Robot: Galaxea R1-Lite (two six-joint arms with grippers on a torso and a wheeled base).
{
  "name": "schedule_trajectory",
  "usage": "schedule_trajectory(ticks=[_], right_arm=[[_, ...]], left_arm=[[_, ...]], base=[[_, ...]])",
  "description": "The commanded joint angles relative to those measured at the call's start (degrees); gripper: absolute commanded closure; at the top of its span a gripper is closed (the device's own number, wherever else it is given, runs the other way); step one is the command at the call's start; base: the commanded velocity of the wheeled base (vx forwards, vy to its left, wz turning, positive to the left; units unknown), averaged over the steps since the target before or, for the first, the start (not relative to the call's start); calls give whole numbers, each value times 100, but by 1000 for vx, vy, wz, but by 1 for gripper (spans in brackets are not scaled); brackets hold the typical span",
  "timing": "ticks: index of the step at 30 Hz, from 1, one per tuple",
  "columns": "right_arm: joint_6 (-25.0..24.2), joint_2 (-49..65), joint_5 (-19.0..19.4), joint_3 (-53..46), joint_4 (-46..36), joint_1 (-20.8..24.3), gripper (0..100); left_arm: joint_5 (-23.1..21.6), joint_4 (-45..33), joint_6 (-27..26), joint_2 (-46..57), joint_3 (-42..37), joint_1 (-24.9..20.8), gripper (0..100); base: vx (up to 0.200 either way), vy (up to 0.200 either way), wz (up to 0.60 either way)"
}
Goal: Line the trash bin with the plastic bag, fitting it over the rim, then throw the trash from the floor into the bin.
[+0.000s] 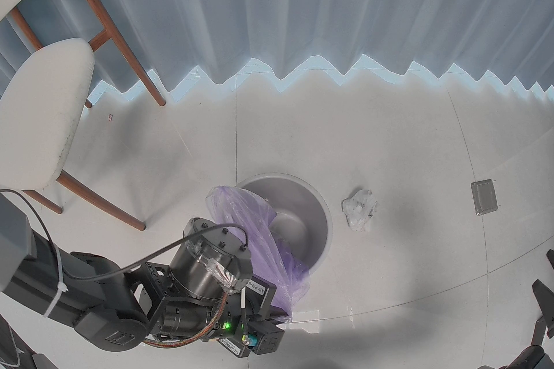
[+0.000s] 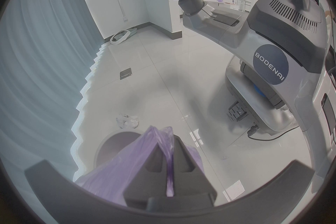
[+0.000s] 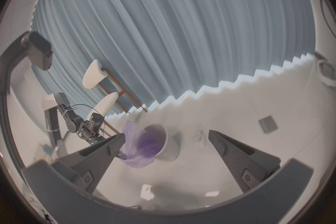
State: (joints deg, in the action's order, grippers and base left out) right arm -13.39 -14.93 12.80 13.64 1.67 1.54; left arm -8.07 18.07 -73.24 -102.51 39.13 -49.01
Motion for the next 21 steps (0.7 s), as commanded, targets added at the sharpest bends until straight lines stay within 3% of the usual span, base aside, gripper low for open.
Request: schedule_trajectory(ticks=[1, 7, 13, 21], right_arm=[[-929, -3218, 1260, 736, -176, 567, 0], [-947, -4597, 1278, 578, 765, 760, 0], [-885, -5793, 1251, 271, 2092, 1323, 0], [-551, -7094, 856, 288, 3612, 1710, 0]], left_arm=[[-186, 21, -15, 152, -266, 23, 100], [-221, 21, -24, 284, -275, -12, 100], [-221, 21, -24, 355, -301, -4, 100], [-221, 57, -15, 337, -327, -162, 100]], base=[[0, 0, 0], [0, 0, 0], [0, 0, 0], [0, 0, 0]])
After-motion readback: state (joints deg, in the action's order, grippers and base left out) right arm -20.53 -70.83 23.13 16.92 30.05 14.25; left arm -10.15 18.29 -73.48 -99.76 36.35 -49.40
